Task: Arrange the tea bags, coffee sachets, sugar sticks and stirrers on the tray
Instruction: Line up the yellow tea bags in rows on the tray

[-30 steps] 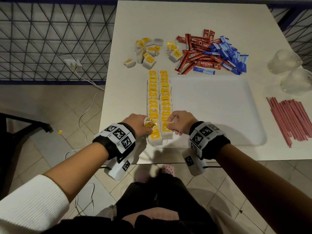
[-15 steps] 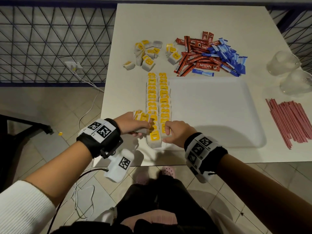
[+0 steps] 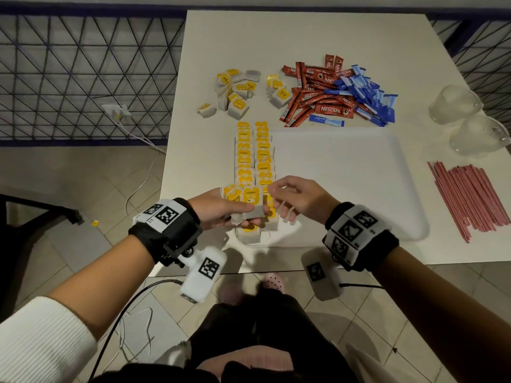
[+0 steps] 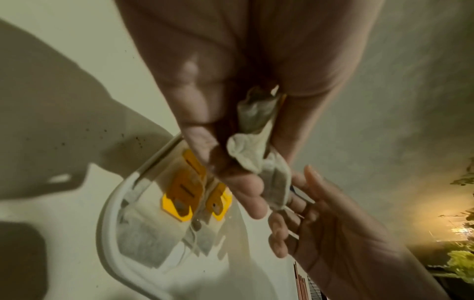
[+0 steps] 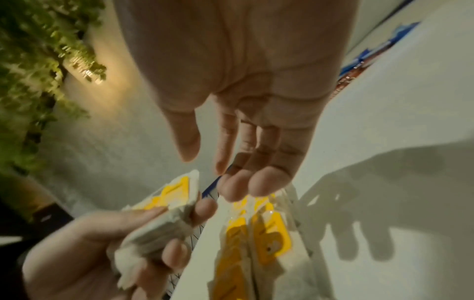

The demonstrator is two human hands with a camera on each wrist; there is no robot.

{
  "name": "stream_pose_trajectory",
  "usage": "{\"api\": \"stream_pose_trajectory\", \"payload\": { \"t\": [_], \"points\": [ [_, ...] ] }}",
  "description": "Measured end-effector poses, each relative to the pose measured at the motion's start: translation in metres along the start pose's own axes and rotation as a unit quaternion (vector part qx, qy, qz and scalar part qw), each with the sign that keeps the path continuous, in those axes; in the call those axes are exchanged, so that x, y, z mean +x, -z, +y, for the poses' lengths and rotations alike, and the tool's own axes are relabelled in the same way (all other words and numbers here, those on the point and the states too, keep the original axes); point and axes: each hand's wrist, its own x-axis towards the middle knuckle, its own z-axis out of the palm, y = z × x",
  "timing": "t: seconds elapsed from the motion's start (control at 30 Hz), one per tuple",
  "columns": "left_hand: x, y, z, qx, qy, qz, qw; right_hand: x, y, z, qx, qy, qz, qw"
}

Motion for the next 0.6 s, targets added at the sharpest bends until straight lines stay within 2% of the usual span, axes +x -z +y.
{"api": "stream_pose_trajectory", "payload": {
  "t": [0.1, 0.23, 0.4, 0.6],
  "points": [
    [0.003, -0.009, 0.000, 0.001, -0.008, -0.010, 1.000, -0.002, 0.001, -0.002, 0.002, 0.000, -0.017, 1.000],
    [0.005, -0.018, 0.000, 0.012, -0.034, -0.015, 0.999, -0.001, -0.001, 0.006, -0.021, 0.004, 0.004, 1.000],
    [0.006, -0.020, -0.005, 0.029, -0.024, 0.042, 0.998, -0.001, 0.002, 0.018, -0.030, -0.009, 0.013, 0.999],
    [0.003, -0.021, -0.016, 0.105, 0.004, 0.068, 0.992, -0.002, 0.004, 0.031, -0.067, -0.022, 0.000, 0.998]
  ]
}}
